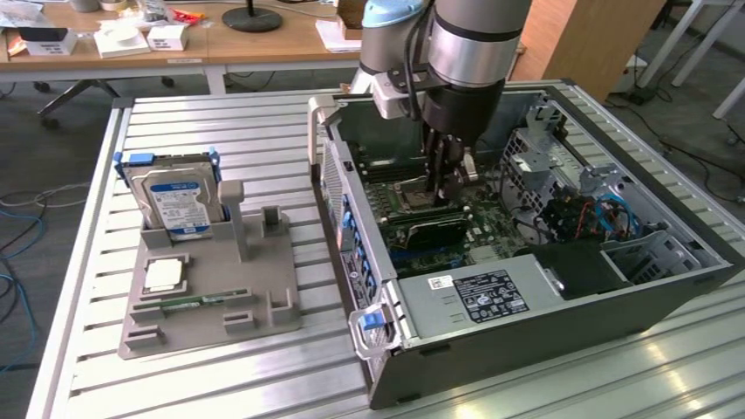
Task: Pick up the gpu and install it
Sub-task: 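Insert the gpu into the slot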
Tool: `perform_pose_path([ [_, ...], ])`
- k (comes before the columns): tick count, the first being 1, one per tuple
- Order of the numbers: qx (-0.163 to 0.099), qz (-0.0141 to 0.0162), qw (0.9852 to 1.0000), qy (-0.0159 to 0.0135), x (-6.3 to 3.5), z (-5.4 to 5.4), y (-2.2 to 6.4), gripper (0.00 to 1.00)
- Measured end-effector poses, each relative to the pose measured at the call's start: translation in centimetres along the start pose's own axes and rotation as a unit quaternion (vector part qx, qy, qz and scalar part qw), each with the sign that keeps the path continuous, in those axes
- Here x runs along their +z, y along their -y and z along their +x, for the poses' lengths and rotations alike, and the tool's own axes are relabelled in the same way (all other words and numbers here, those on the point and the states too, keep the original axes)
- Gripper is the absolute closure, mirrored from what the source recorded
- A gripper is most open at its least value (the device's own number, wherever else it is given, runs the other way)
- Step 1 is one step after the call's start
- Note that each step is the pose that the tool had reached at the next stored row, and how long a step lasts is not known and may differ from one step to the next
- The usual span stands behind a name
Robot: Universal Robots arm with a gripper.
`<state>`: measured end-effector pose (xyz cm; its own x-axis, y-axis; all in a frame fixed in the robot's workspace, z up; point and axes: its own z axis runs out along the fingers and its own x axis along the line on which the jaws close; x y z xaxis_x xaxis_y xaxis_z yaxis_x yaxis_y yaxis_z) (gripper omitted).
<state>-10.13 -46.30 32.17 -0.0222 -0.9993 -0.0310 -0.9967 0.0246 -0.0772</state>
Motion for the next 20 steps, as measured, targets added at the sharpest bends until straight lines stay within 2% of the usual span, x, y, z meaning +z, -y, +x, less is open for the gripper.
perform_pose_path([
  [4,0.002,-0.0008,1.0,-0.0023,-0.13,-0.06,0.06,0.66],
  [12,0.002,-0.001,1.0,-0.0021,-0.13,-0.06,0.08,0.66],
  [14,0.003,-0.0023,1.0,-0.0022,-0.13,-0.05,0.09,0.66],
  [16,0.004,-0.0064,1.0,-0.0024,-0.18,-0.06,0.1,0.66],
  [19,0.005,-0.0164,0.9999,-0.0025,-0.26,-0.07,0.15,0.66],
  [20,0.005,-0.0187,0.9998,-0.0026,-0.28,-0.06,0.17,0.66],
])
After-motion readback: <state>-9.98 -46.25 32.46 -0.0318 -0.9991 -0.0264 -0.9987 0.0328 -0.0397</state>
